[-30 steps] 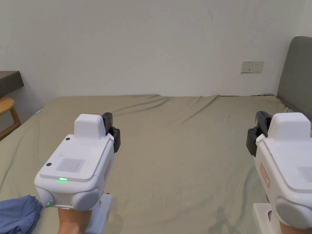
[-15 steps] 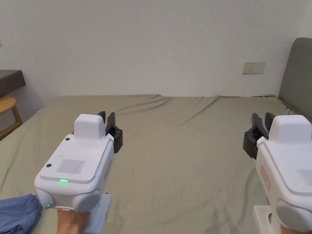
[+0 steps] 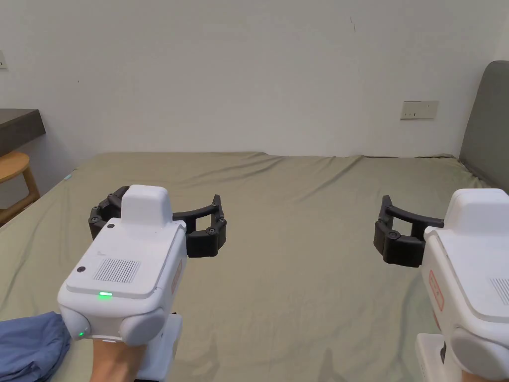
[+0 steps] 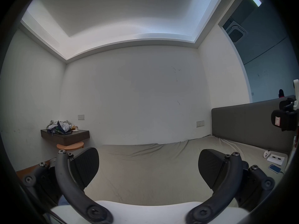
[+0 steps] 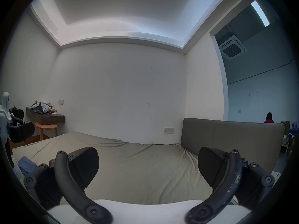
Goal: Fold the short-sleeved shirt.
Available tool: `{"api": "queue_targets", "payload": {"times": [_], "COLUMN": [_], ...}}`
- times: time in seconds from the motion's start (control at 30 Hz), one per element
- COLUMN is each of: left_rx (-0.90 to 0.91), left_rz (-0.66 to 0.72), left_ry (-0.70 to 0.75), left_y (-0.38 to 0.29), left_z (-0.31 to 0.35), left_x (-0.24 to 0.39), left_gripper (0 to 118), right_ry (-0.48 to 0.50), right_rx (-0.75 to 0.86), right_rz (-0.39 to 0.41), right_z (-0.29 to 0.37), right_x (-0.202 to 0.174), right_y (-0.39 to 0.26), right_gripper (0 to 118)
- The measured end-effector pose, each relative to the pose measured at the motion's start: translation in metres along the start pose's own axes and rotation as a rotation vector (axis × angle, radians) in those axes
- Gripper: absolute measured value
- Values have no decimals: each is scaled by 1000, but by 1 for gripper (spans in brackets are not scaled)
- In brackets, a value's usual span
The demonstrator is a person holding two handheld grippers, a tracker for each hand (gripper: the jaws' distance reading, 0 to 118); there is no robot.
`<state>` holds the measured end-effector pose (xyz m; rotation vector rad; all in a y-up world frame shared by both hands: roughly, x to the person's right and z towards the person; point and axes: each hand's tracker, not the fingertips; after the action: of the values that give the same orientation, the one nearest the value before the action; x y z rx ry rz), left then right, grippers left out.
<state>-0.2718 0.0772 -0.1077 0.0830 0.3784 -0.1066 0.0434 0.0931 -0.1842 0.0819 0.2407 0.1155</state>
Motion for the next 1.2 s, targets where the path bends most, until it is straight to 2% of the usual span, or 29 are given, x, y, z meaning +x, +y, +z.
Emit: {"api": "queue_targets", "payload": {"times": [1.2], "left_rx": [-9], "left_rz": [11], "left_ry": [4], "left_y": [4], "left_z": [2], "left_x": [-4], "left_gripper": [118], "right_ry": [9], "right_rx": [1], "right_rz": [9], "right_z": [1], "right_x": [-3], "right_y": [4], "right_gripper": [118]}}
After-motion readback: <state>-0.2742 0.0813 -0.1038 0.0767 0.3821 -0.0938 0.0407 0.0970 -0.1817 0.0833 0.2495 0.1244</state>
